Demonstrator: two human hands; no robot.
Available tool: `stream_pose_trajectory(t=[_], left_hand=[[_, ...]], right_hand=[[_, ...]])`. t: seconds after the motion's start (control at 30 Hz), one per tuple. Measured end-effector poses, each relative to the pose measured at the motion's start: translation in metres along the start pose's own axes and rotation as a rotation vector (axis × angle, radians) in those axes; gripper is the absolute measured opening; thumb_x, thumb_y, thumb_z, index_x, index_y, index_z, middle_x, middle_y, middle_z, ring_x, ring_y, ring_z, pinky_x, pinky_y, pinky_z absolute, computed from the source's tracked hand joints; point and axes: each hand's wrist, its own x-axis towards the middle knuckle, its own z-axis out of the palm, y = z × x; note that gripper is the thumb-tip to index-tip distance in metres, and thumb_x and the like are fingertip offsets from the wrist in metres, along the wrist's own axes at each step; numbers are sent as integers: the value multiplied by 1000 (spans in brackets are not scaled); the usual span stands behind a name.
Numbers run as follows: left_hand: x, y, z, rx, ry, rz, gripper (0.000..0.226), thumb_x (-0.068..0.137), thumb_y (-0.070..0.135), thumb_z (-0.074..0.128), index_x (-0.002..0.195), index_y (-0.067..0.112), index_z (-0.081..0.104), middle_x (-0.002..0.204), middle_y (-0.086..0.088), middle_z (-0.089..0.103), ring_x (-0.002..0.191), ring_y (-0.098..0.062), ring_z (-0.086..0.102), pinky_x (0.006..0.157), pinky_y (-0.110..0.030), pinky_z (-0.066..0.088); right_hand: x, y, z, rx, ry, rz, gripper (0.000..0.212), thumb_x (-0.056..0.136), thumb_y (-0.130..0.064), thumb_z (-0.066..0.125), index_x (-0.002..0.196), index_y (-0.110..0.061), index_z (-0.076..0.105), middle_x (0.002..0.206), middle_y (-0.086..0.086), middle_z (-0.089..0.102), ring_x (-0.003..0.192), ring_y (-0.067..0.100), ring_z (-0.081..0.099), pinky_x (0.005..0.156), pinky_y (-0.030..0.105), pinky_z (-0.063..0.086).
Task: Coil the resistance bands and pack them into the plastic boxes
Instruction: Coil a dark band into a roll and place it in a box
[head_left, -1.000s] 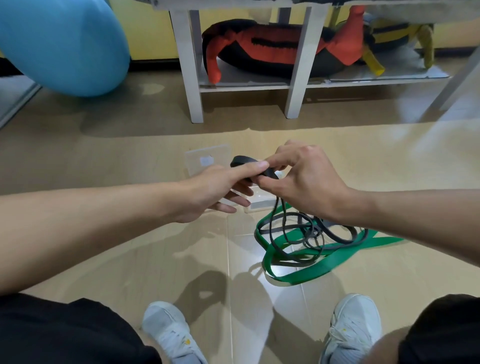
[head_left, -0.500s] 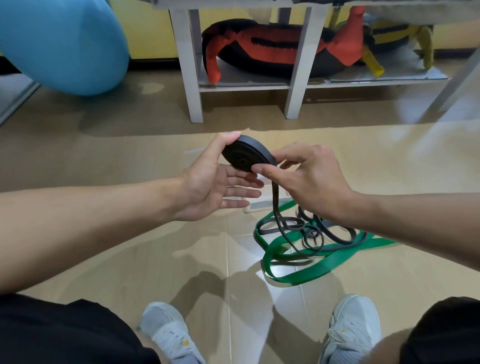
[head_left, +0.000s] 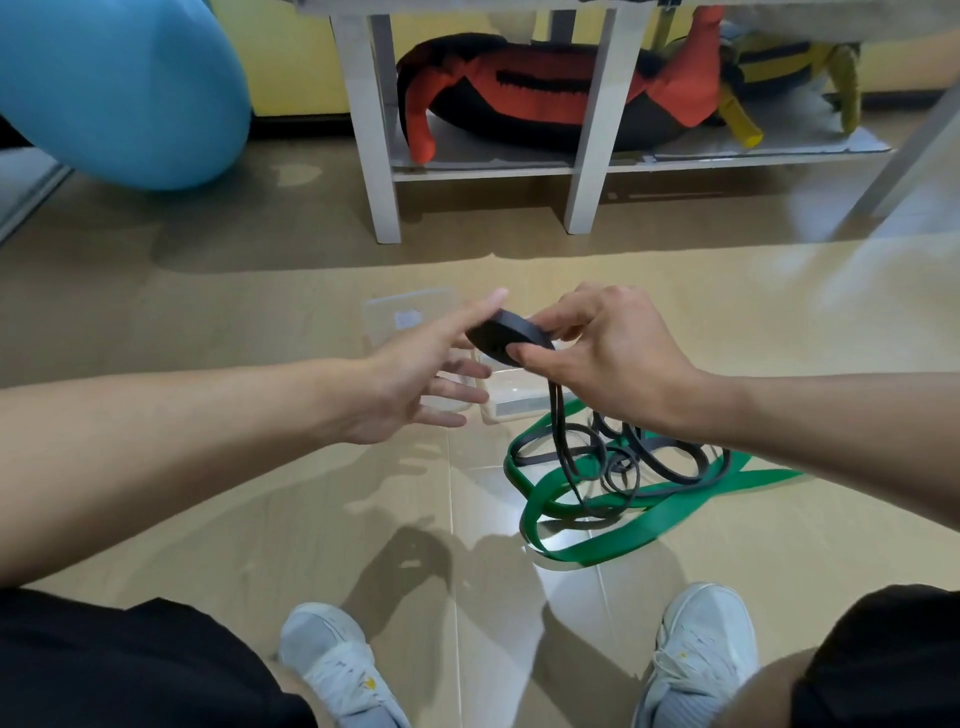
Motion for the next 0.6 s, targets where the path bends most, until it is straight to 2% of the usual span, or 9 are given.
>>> stream_pose_trajectory(t=[0.03,0.1,0.17,0.27,0.33,0.4,0.47,0.5,0.6], left_hand=[[-1,-1,3,57,-10,30,66,78,80,58,120,30,70,119,-2,74,104,-19,75,97,-44,58],[-5,-2,6,112,-32,74,49,81,75,61,109,38,75,109,1,78,101,-16,75,97,-40,57],[-5,-3,6,107,6,112,49,82,72,61,106,33,77,98,1,80,95,-15,76,94,-37,57],[-2,-4,6,20,54,128,62,82,72,59,107,19,77,89,-2,80,88,-14,76,86,-34,55],[0,-3,7,-90,56,94,72,84,75,52,111,13,74,92,-6,81,90,-17,76,85,-33,55],[1,-1,6,-180,53,62,79,86,77,46,113,8,74,98,-9,81,98,-20,76,92,-36,55],[1,1,4,-219,9,45,83,86,78,43,112,6,74,103,-10,80,106,-21,74,99,-37,53],[0,1,2,-225,-25,30,85,86,79,41,114,5,73,106,-11,80,108,-21,73,102,-37,52],[-1,-2,-2,-206,-122,-13,93,86,83,35,125,5,68,116,-11,77,114,-23,72,106,-41,50]], right_hand=[[-1,0,1,-26,-4,-16,10,86,-27,77,93,-24,82,69,-24,60,78,-13,58,64,8,42],[-3,-2,4,-77,5,-55,7,85,-29,76,86,-26,82,71,-17,65,79,-1,60,69,22,48],[-3,-2,7,-89,18,-69,7,85,-32,76,86,-28,81,75,-15,66,78,1,58,73,30,51],[-2,-3,7,-62,31,-75,19,87,-39,75,105,-35,79,80,-18,67,82,0,56,72,24,47],[-1,-2,6,-33,42,-44,28,85,-42,77,112,-38,76,84,-22,67,82,-6,57,70,15,45],[-1,2,6,24,52,19,30,83,-45,78,112,-36,76,89,-19,72,81,-11,60,71,13,50],[-1,5,6,86,59,63,26,83,-44,78,107,-35,78,88,-19,74,81,-7,65,75,19,56],[-2,5,6,98,64,59,21,83,-43,78,103,-37,78,84,-22,73,81,-4,65,74,19,56],[-4,3,6,50,75,3,14,84,-39,78,98,-39,79,75,-32,63,84,-3,64,67,7,46]])
